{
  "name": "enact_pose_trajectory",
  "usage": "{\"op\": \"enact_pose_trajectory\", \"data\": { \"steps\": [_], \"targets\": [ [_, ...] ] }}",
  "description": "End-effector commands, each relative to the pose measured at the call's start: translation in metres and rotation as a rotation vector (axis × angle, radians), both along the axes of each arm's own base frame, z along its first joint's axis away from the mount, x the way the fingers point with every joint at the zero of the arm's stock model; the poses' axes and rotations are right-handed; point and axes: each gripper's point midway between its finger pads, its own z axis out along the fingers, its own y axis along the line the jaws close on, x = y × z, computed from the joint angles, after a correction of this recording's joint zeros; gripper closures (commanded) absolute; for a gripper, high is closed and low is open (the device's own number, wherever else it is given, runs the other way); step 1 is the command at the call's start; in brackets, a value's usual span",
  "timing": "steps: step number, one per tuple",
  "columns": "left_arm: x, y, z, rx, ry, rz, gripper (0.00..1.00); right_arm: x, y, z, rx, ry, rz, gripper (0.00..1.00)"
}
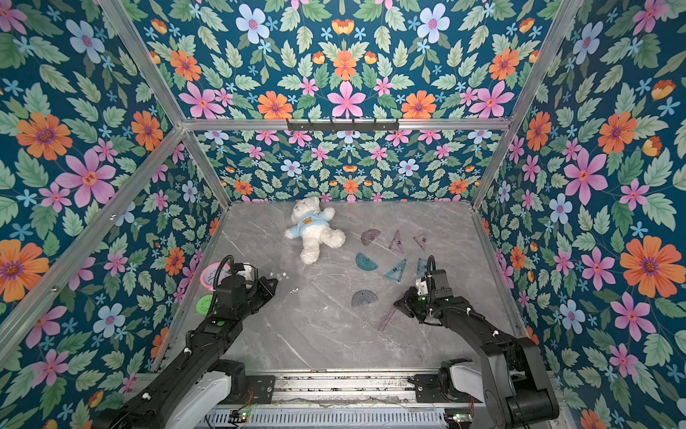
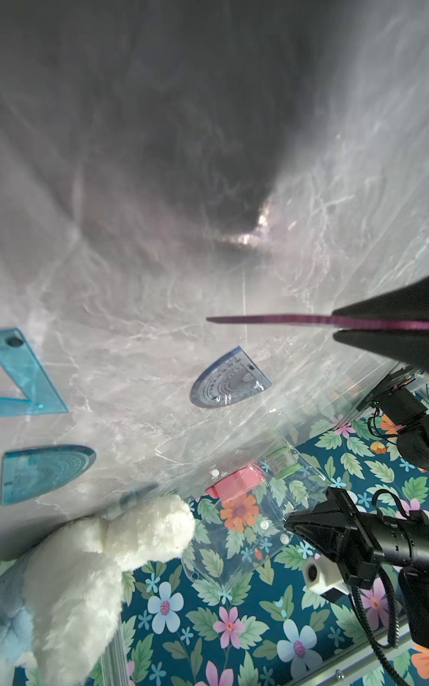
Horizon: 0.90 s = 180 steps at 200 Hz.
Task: Open the ruler set and take out the ruler
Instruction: Place the ruler at the center of the board.
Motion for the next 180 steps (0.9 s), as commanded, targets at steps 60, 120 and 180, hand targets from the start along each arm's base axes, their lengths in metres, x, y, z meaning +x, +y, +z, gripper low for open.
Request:
{"op": "enact_pose_trajectory", "data": {
  "steps": [60, 120, 180],
  "targets": [
    [-0.003, 0.016, -0.016, -0.018, 0.067, 0.073, 1.0, 0.006, -0.002, -0.01, 0.019, -0.008, -0.01, 1.0],
    [0.004, 0.021, -0.02, 0.004, 0.075, 0.091, 1.0, 0.013, -0.001, -0.013, 0.022, -0.015, -0.011, 1.0],
    [0.011, 0.023, -0.018, 0.026, 0.065, 0.096, 1.0, 0.017, -0.002, -0.019, 0.015, -0.011, -0.015, 1.0]
  ]
}}
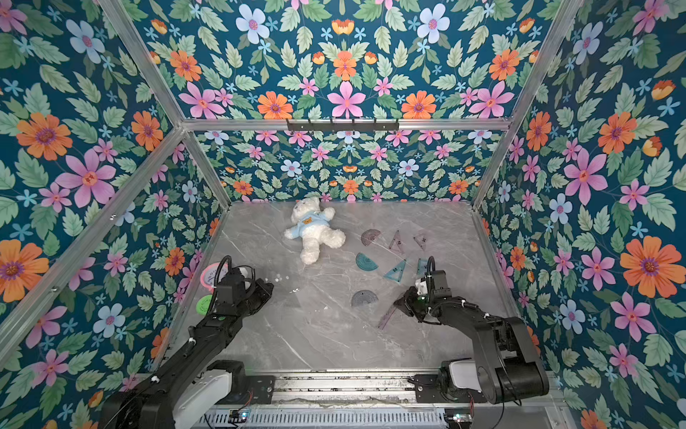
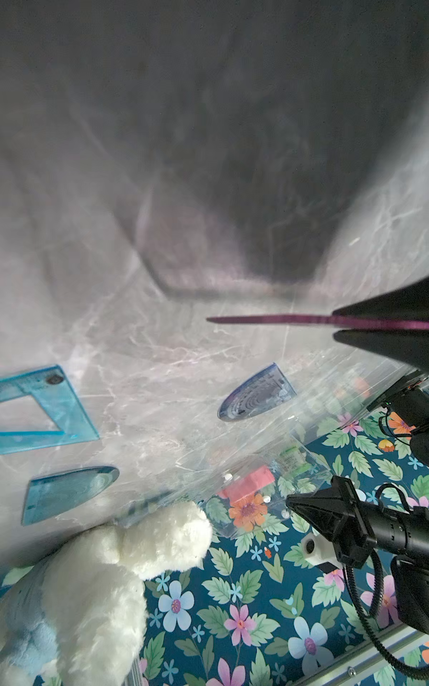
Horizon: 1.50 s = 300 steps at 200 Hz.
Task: Open the ruler set and take out the ruler
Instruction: Place the ruler at the center of the board.
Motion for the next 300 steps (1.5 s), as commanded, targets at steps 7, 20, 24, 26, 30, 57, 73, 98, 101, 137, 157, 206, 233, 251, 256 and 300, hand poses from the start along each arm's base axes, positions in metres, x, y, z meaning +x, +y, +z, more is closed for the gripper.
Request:
{"op": "enact_pose_trajectory", "data": {
  "steps": [7, 20, 24, 26, 30, 57, 73, 98, 101, 137, 157, 206, 233, 251, 256, 300],
  "targets": [
    [0.009, 0.002, 0.012, 0.022, -0.056, 0.004, 1.0, 0.006, 0.0, 0.0, 0.001, -0.013, -0.01, 1.0],
    [0.01, 0.002, 0.014, 0.026, -0.064, 0.001, 1.0, 0.007, 0.0, -0.002, -0.001, -0.011, -0.011, 1.0],
    [0.01, 0.002, 0.014, 0.027, -0.064, 0.0, 1.0, 0.007, 0.0, -0.003, -0.002, -0.01, -0.012, 1.0],
    [0.01, 0.002, 0.015, 0.028, -0.065, -0.001, 1.0, 0.008, 0.0, -0.003, -0.002, -0.012, -0.012, 1.0],
    [0.01, 0.002, 0.015, 0.031, -0.066, -0.003, 1.0, 0.009, 0.0, -0.003, -0.002, -0.014, -0.011, 1.0],
    [0.011, 0.002, 0.017, 0.03, -0.069, -0.004, 1.0, 0.011, 0.001, -0.005, 0.001, -0.006, -0.009, 1.0],
    [0.01, 0.002, 0.018, 0.032, -0.072, -0.005, 1.0, 0.012, 0.001, -0.005, 0.001, -0.006, -0.008, 1.0],
    [0.01, 0.004, 0.018, 0.051, -0.064, -0.004, 1.0, 0.011, -0.002, -0.003, -0.022, -0.004, -0.008, 0.87],
    [0.01, 0.004, 0.019, 0.053, -0.063, -0.003, 1.0, 0.011, -0.002, -0.002, -0.025, -0.006, -0.007, 0.85],
    [0.007, 0.015, 0.025, 0.13, -0.041, 0.015, 0.71, 0.005, -0.016, 0.013, -0.132, -0.009, -0.001, 0.65],
    [0.005, 0.021, 0.025, 0.165, -0.024, 0.036, 0.56, 0.0, -0.026, 0.021, -0.208, -0.008, 0.003, 0.58],
    [0.007, 0.027, 0.029, 0.204, -0.021, 0.048, 0.36, -0.005, -0.036, 0.032, -0.275, -0.016, 0.002, 0.56],
    [0.01, 0.028, 0.036, 0.246, -0.036, 0.029, 0.29, 0.0, -0.039, 0.046, -0.291, -0.061, -0.009, 0.56],
    [0.012, 0.027, 0.038, 0.261, -0.043, 0.016, 0.23, 0.003, -0.041, 0.056, -0.31, -0.086, -0.008, 0.56],
    [0.013, 0.027, 0.039, 0.263, -0.046, 0.014, 0.19, 0.003, -0.042, 0.058, -0.313, -0.092, -0.008, 0.56],
    [0.017, 0.03, 0.046, 0.295, -0.064, 0.016, 0.05, 0.003, -0.042, 0.064, -0.313, -0.105, -0.007, 0.55]
  ]
}}
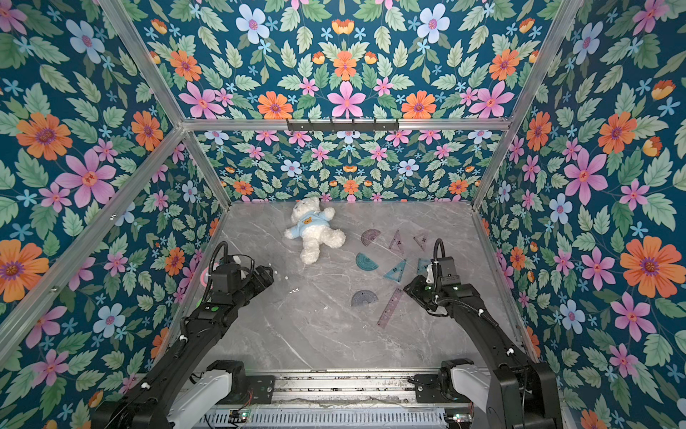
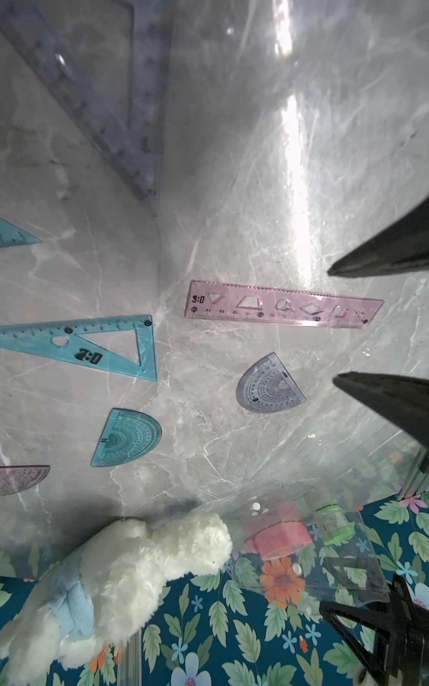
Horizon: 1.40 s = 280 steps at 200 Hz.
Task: Open the ruler set and take out the ruler
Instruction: Place the ruler at the center of the board.
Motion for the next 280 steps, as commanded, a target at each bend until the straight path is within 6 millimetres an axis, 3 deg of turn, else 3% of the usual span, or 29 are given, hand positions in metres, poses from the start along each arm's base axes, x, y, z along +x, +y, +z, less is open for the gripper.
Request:
{"op": "enact_pose_trajectory", "data": {
  "steps": [1, 50, 76, 104, 128, 142, 160, 177, 206, 249, 280],
  "targets": [
    [0.004, 0.005, 0.007, 0.04, -0.023, 0.006, 0.05, -0.005, -0.003, -0.002, -0.02, 0.017, -0.003, 0.55],
    [0.001, 0.023, 0.019, 0.11, -0.02, 0.081, 0.05, -0.005, -0.003, -0.001, -0.016, 0.009, -0.003, 0.55],
    [-0.006, 0.034, 0.008, 0.16, 0.066, 0.124, 0.06, -0.004, -0.001, -0.001, -0.006, 0.005, 0.001, 0.55],
    [-0.008, 0.018, -0.023, 0.148, 0.215, 0.026, 0.17, -0.002, 0.0, 0.003, 0.002, -0.006, 0.001, 0.55],
    [-0.011, 0.01, -0.045, 0.115, 0.296, -0.012, 0.15, 0.0, 0.001, 0.007, 0.012, -0.021, -0.002, 0.55],
    [-0.009, -0.004, -0.041, 0.037, 0.248, -0.047, 0.12, 0.002, 0.005, 0.012, 0.034, -0.035, 0.004, 0.55],
    [0.003, -0.038, -0.014, -0.125, 0.076, -0.177, 0.12, 0.005, 0.015, 0.022, 0.088, -0.06, 0.032, 0.56],
    [0.004, -0.042, -0.008, -0.158, 0.058, -0.178, 0.18, 0.008, 0.026, 0.029, 0.095, -0.073, 0.07, 0.58],
    [-0.005, -0.033, -0.024, -0.106, 0.148, -0.156, 0.16, 0.011, 0.059, 0.044, 0.119, -0.089, 0.166, 0.64],
    [-0.016, -0.036, -0.044, -0.151, 0.212, -0.135, 0.16, 0.019, 0.14, 0.073, 0.169, -0.108, 0.358, 0.7],
    [-0.017, -0.037, -0.043, -0.204, 0.167, -0.109, 0.16, 0.021, 0.196, 0.077, 0.24, -0.079, 0.464, 0.55]
  ]
}}
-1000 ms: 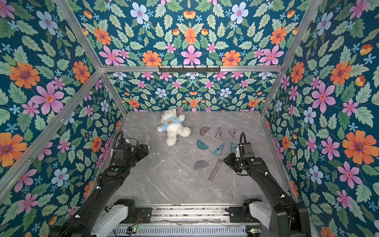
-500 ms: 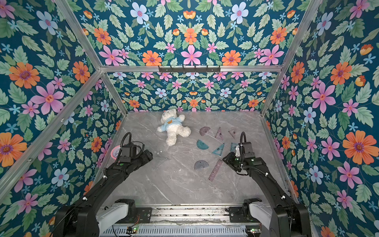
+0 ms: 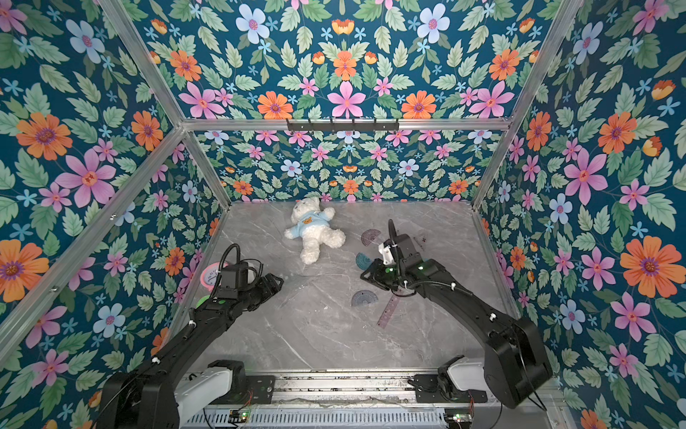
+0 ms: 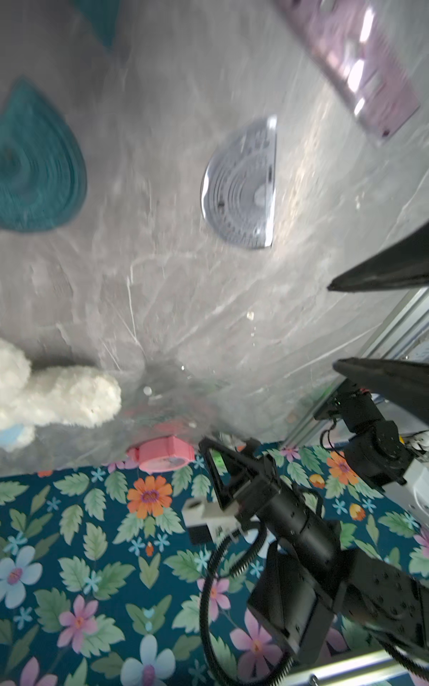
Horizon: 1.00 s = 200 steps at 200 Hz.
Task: Open the ruler set and take out the ruler
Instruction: Place the ruler at the center of the board, then place the ruler set bag at the center of the board.
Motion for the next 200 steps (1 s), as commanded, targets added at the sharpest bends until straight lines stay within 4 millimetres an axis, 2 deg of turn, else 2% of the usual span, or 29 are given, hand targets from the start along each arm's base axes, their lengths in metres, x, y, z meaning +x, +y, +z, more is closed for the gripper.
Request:
{"op": "enact_pose_trajectory", "data": {
  "steps": [1, 25, 36, 41, 72, 101, 154, 166, 178, 200],
  "targets": [
    [0.005, -0.003, 0.007, -0.054, -0.041, 0.03, 0.16, 0.001, 0.036, 0.005, 0.063, 0.027, 0.055, 0.55],
    [0.006, -0.003, 0.008, -0.062, -0.058, 0.04, 0.16, 0.004, 0.073, -0.005, 0.106, 0.073, 0.113, 0.45],
    [0.007, -0.003, 0.009, -0.071, -0.067, 0.04, 0.16, 0.004, 0.09, -0.006, 0.131, 0.083, 0.14, 0.44],
    [0.007, -0.004, 0.01, -0.073, -0.07, 0.04, 0.16, 0.006, 0.097, -0.02, 0.123, 0.114, 0.148, 0.44],
    [0.009, -0.006, 0.011, -0.097, -0.087, 0.041, 0.16, 0.008, 0.137, -0.035, 0.177, 0.176, 0.206, 0.42],
    [0.01, -0.007, 0.012, -0.102, -0.096, 0.037, 0.16, 0.016, 0.156, -0.041, 0.254, 0.214, 0.202, 0.42],
    [0.012, -0.01, 0.015, -0.114, -0.113, 0.024, 0.17, 0.026, 0.174, -0.052, 0.303, 0.249, 0.196, 0.4],
    [0.011, -0.01, 0.014, -0.114, -0.113, 0.025, 0.17, 0.028, 0.18, -0.051, 0.321, 0.252, 0.198, 0.44],
    [0.011, -0.01, 0.015, -0.116, -0.117, 0.025, 0.17, 0.029, 0.186, -0.051, 0.33, 0.256, 0.205, 0.52],
    [0.012, -0.011, 0.016, -0.119, -0.121, 0.022, 0.17, 0.03, 0.192, -0.053, 0.34, 0.267, 0.204, 0.77]
  ]
}}
